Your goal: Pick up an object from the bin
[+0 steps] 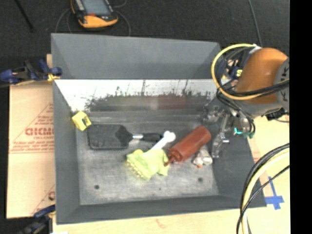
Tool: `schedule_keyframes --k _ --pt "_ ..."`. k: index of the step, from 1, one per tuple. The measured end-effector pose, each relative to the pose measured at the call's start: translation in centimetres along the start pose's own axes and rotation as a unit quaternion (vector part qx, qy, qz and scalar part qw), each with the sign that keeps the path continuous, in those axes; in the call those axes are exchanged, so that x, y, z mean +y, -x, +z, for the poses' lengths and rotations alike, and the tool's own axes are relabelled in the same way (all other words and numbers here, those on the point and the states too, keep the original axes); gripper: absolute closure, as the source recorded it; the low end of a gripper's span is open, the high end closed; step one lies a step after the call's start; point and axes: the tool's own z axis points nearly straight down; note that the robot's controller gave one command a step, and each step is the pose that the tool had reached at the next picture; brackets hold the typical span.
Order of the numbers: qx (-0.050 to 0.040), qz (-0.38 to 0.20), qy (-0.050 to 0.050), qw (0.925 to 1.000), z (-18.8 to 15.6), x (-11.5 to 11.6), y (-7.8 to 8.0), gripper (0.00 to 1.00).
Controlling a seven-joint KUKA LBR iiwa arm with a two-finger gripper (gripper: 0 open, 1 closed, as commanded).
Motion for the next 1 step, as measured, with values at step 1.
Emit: schedule_keyframes --k 1 --pt "-0.0033 -0.001 -0.001 1.0000 -0.47 0.04 0.16 0.00"
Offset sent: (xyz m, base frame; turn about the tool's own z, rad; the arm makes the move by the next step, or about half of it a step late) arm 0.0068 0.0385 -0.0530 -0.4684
